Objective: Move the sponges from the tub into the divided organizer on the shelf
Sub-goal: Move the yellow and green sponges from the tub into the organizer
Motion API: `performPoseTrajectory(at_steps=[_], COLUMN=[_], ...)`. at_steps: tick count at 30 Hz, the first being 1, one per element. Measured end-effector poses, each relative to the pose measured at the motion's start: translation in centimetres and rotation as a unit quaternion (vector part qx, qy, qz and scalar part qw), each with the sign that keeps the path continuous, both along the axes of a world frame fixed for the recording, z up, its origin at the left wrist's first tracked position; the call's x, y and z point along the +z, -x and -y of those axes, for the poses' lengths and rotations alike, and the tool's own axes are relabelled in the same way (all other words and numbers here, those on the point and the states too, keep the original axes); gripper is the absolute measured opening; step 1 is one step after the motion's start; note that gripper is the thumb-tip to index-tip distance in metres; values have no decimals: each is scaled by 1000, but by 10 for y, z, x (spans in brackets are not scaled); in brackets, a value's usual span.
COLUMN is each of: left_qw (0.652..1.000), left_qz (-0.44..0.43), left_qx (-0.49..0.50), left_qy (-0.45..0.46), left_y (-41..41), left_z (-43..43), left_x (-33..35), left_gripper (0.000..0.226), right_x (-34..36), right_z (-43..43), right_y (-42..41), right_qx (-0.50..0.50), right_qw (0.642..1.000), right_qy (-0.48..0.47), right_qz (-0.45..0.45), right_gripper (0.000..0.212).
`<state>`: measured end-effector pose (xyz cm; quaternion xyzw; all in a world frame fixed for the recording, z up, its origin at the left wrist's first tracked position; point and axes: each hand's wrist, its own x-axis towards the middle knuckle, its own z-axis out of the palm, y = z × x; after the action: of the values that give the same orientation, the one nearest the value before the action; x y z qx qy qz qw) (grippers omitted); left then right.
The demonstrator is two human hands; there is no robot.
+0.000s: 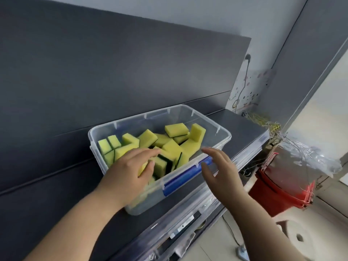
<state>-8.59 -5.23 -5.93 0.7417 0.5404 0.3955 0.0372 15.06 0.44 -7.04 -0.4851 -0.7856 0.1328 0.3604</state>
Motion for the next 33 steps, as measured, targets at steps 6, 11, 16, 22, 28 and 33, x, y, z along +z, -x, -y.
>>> performPoseTrajectory(at_steps=[6, 11, 16, 22, 28, 33], left_qw=[986, 958, 932, 900, 851, 813], left_qz=[21, 24, 6, -91, -239, -281], left_qx=[161, 279, 352, 388, 358, 326], left_qy=[25, 56, 84, 176, 302, 392], left_y=[11, 10, 4, 3, 11, 11], left_z=[-37, -46, -45, -56, -85, -108], left_x=[11, 8, 2, 1, 6, 6], left_gripper=[29, 31, 32, 37, 40, 45], right_x=[21, 7, -16, -14, 12, 24], right_z=[-121, -197, -233, -233, -234, -239], right_y=[32, 68, 95, 104, 73, 36], right_qx=[128, 236, 298, 347, 336, 330], right_qw=[989, 938, 844, 761, 843, 925], right_qy=[34, 113, 192, 183, 113, 100], right_qz=[60, 228, 403, 517, 404, 158], right_gripper=[35, 37, 49, 67, 56, 37])
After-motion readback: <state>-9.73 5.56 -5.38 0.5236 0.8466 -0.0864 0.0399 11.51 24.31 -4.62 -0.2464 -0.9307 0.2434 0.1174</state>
